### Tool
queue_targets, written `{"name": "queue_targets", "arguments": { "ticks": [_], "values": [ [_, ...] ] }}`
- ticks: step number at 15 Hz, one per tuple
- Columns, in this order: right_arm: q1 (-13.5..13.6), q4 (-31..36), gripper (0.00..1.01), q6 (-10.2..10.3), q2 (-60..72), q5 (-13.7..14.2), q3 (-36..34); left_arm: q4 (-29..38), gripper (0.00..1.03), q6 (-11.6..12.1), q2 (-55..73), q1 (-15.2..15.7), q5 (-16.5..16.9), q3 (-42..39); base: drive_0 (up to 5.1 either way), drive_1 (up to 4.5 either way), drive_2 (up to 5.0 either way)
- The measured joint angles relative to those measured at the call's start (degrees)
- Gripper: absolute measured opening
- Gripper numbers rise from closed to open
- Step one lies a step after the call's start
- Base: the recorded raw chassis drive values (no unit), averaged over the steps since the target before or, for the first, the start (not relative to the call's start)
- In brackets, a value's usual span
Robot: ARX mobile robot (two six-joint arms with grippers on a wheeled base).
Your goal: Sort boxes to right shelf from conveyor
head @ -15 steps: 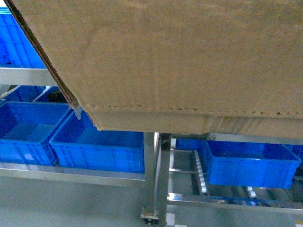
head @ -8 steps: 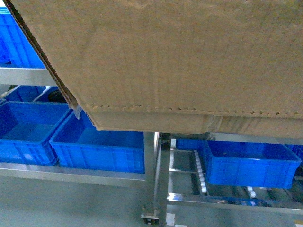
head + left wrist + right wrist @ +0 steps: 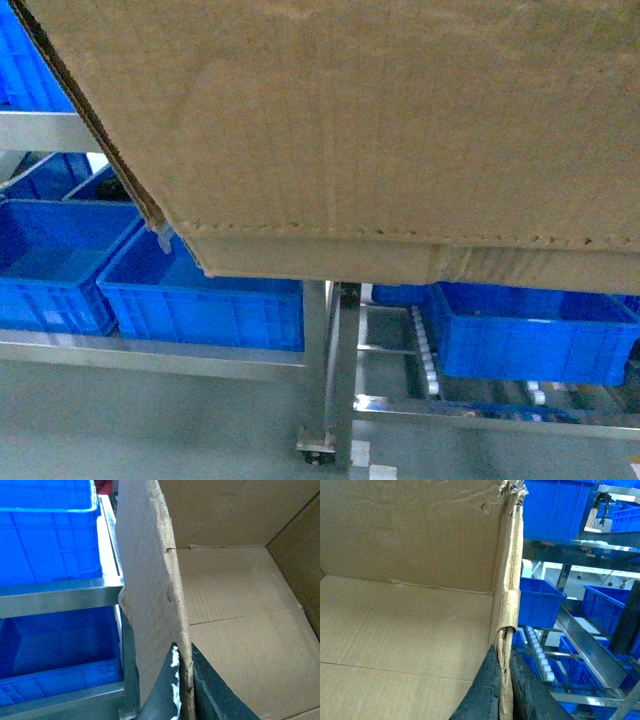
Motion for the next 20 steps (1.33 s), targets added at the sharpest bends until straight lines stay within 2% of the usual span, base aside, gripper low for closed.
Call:
{"name": "queue_targets", "arguments": {
  "ticks": [20],
  "values": [
    [0.0, 0.0, 0.02, 0.0, 0.0, 0.0, 0.0, 0.1, 0.02, 0.0, 0.0, 0.2, 0.0, 0.0, 0.0, 0.0, 0.0]
  ]
}}
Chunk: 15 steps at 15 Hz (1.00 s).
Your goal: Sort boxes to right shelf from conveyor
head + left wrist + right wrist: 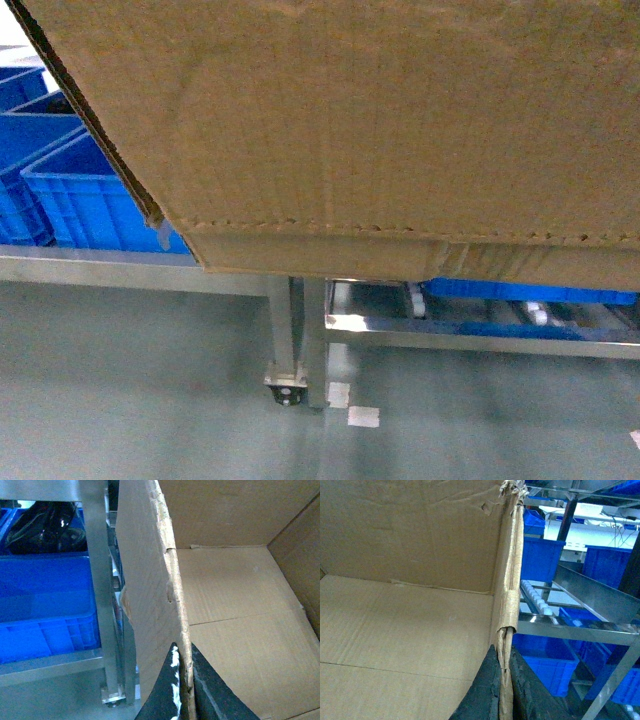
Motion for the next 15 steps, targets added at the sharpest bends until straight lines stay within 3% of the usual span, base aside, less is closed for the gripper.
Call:
{"name": "queue_targets", "arguments": {
  "ticks": [15],
  "values": [
    [-0.3, 0.2, 0.02, 0.0, -0.2, 0.2, 0.0, 0.2, 0.02, 0.0, -0.1, -0.3, 0.1, 0.0, 0.0, 0.0, 0.0]
  ]
}}
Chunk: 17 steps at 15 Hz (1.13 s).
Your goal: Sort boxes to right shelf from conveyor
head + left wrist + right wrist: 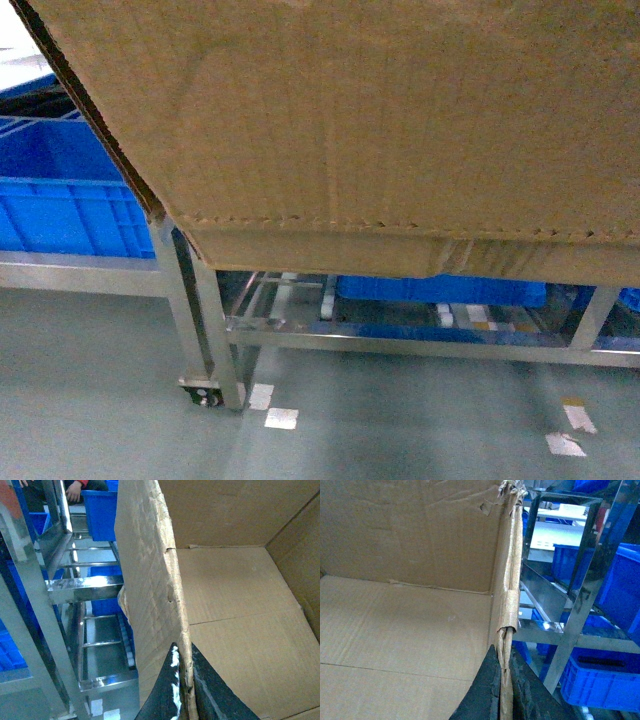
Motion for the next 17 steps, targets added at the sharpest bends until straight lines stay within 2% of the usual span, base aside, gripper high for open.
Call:
{"name": "queue_targets", "arguments": {
  "ticks": [17],
  "values": [
    [0.0, -0.2, 0.02, 0.0, 0.5, -0.2, 0.0, -1.0, 0.02, 0.0, 0.4, -0.1, 0.0, 0.3, 0.0, 0.0, 0.0]
  ]
}}
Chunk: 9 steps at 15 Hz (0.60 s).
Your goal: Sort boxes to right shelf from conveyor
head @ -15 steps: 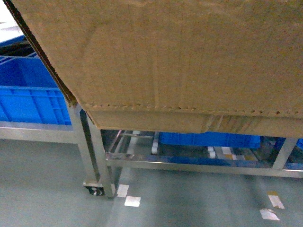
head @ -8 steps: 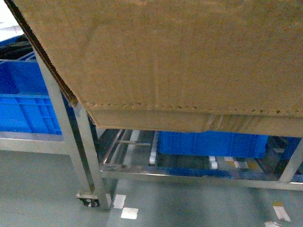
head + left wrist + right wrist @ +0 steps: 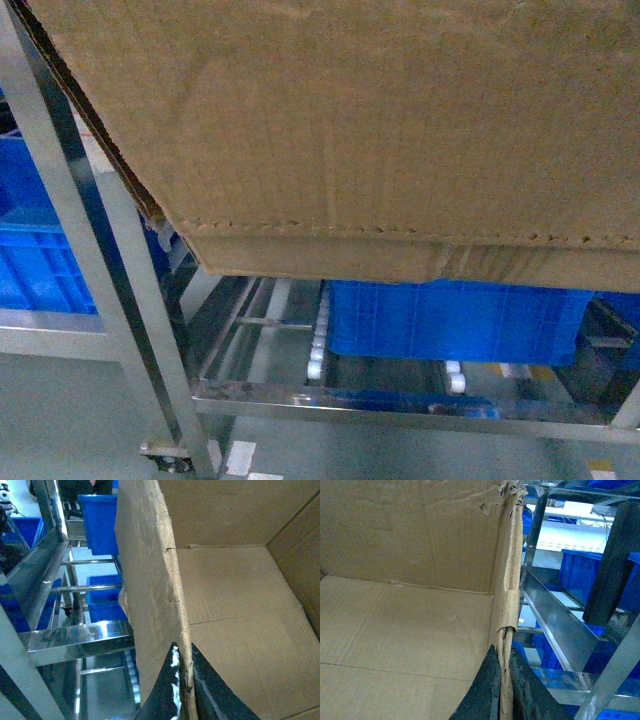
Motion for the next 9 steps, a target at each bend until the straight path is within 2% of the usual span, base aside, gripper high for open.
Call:
{"name": "queue_targets", "arguments": {
  "ticks": [1, 2, 4, 6, 8, 9],
  "values": [
    [-0.1, -0.2, 0.02, -0.1, 0.0, -0.3, 0.0, -0.5, 0.02, 0.1, 0.5, -0.6, -1.0, 0.9, 0.0, 0.0, 0.0],
    [-1.3, -2.7, 0.02, 0.0, 0.1, -1.5, 1.2, -2.2, 0.02, 0.0, 1.4, -1.0, -1.1, 3.0, 0.0, 0.0, 0.0],
    [-3.5, -9.0, 0.02, 2.2, 1.8, -4.5, 6.4, -7.7, 0.02, -0.7, 3.7, -1.4, -0.6, 7.1, 0.0, 0.0, 0.0],
    [-3.5, -12.3, 0.02, 2.6, 4.6, -5.9, 10.6, -14.0, 0.02, -2.1, 5.6, -1.2, -0.5, 11.5, 0.0, 0.0, 0.0],
    [-3.5, -14.0, 0.02, 3.1, 8.4, -7.0, 17.6, -17.1, 0.02, -1.9, 8.8, -0.8, 0.3, 18.7, 0.0, 0.0, 0.0],
    [-3.5, -15.2, 0.02, 3.5, 9.6, -6.8, 21.2, -19.9, 0.02, -1.2, 10.8, -0.4, 1.6, 22.9, 0.0, 0.0, 0.0]
  ]
}}
